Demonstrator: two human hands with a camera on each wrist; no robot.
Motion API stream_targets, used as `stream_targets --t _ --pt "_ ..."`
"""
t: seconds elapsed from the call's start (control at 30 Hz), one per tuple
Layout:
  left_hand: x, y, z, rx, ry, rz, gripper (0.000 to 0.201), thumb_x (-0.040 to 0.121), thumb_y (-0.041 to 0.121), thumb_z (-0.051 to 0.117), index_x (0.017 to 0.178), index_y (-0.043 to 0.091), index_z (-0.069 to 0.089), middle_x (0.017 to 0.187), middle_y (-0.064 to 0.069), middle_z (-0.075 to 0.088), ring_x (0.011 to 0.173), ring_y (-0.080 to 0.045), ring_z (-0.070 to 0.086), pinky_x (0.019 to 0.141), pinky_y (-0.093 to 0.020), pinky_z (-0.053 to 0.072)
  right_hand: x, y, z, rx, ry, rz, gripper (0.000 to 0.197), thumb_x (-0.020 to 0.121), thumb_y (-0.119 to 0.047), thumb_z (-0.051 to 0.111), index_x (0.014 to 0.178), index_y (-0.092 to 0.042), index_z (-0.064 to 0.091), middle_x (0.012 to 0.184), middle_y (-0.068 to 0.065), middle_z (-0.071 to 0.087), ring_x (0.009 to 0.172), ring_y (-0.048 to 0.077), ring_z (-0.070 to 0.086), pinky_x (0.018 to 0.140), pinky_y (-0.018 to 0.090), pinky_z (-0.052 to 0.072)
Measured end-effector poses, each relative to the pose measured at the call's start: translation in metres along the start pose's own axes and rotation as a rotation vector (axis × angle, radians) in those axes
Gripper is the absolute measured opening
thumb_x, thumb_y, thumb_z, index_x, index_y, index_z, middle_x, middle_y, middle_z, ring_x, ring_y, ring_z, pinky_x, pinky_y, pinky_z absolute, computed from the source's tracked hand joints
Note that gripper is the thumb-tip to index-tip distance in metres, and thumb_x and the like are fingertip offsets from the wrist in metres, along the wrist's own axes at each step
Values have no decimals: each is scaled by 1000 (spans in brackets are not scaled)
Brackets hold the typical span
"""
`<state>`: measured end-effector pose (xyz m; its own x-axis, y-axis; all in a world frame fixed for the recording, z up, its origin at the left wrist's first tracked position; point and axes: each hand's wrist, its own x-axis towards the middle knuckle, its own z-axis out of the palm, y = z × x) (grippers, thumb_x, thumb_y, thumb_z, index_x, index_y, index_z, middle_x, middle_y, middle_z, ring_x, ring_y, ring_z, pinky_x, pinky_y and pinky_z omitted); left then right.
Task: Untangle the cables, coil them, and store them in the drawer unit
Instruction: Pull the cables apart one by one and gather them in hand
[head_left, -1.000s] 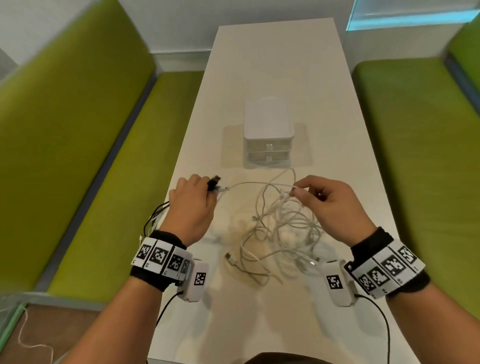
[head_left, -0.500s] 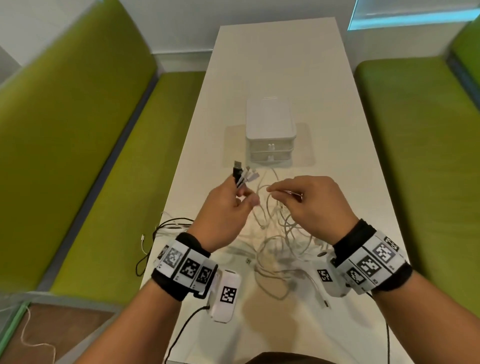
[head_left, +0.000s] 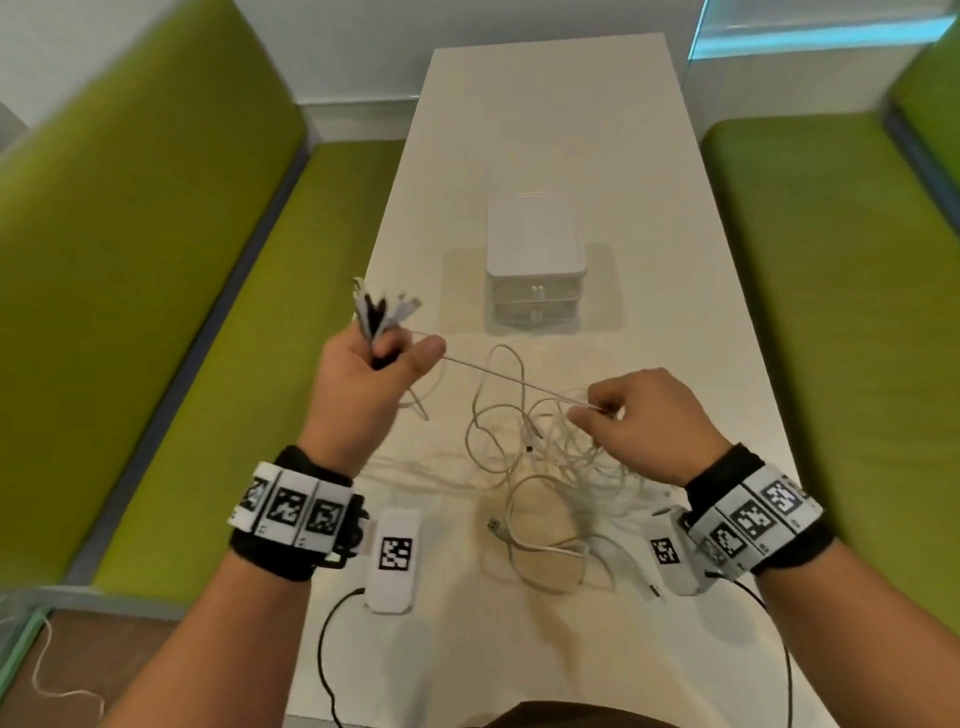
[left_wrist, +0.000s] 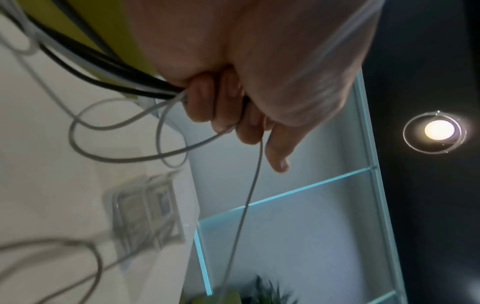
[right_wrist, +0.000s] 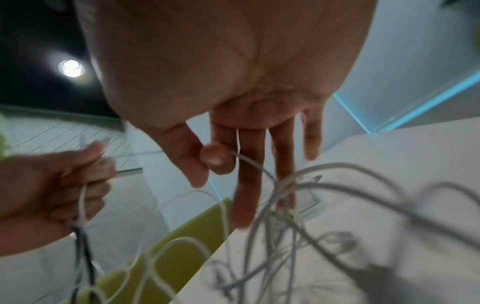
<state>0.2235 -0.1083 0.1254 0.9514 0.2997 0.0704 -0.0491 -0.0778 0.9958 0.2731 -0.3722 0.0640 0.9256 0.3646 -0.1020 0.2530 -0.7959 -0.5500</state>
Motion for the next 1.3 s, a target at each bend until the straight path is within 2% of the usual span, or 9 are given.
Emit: stream_targets --t 0.13,0.3,0.4,0.5,0.6,0.8,0.93,1.17,1.3 --pt "12 -8 -37 346 15 -18 49 90 9 73 64 19 32 59 -3 39 50 -15 38 64 -30 44 -1 15 -9 193 46 6 37 91 -51 60 66 -24 65 65 -7 68 80 11 63 96 43 44" --pt "11 -30 -36 1154 -82 -53 23 92 30 69 86 13 55 82 1 65 78 -24 63 66 -37 50 -2 -1 -22 458 223 -57 18 96 -34 64 79 -30 70 66 8 56 67 22 50 68 33 41" --pt "1 -32 -15 1042 -82 173 23 91 32 70 101 16 57 87 6 57 76 -11 56 67 -32 48 0 -18 -17 368 93 -79 15 95 -39 66 88 -30 75 58 -14 59 57 6 52 63 26 42" --pt "-15 -20 16 691 -294 186 28 93 32 70 117 21 63 96 14 65 61 13 51 59 -7 38 -1 -39 -7 246 -7 -177 29 90 -63 59 99 -41 77 91 -26 74 84 0 67 79 35 55" --pt "-21 -21 29 504 -399 13 28 94 45 64 94 17 59 80 11 68 60 2 53 62 -23 44 3 -45 -6 315 94 -192 32 81 -69 66 89 -39 73 67 -14 65 62 5 56 66 39 53" --pt "-2 -11 -17 310 -86 -36 48 89 10 74 68 20 32 67 -4 36 61 -13 38 60 -17 41 3 -12 -12 236 -21 -24 69 78 -67 72 54 -12 37 48 -5 31 49 12 32 56 31 33" --pt "3 -2 -66 305 123 -78 45 92 11 70 67 18 33 62 -4 46 47 -2 46 55 -19 45 2 11 -15 238 42 48 60 89 -54 67 58 -9 44 50 -3 38 52 13 38 60 33 39" --pt "26 -12 -162 1476 174 -166 30 91 32 70 85 10 50 86 -15 59 71 -38 60 65 -46 51 -8 2 -10 262 -83 -64 48 90 -49 70 64 -11 56 54 -5 47 52 7 40 60 29 40" --pt "20 -15 -146 1489 97 -86 22 96 31 58 92 14 44 93 -9 51 64 -31 55 60 -43 49 -7 -15 -7 311 -64 -99 41 91 -43 71 65 -13 59 52 -10 49 52 5 42 59 24 40"
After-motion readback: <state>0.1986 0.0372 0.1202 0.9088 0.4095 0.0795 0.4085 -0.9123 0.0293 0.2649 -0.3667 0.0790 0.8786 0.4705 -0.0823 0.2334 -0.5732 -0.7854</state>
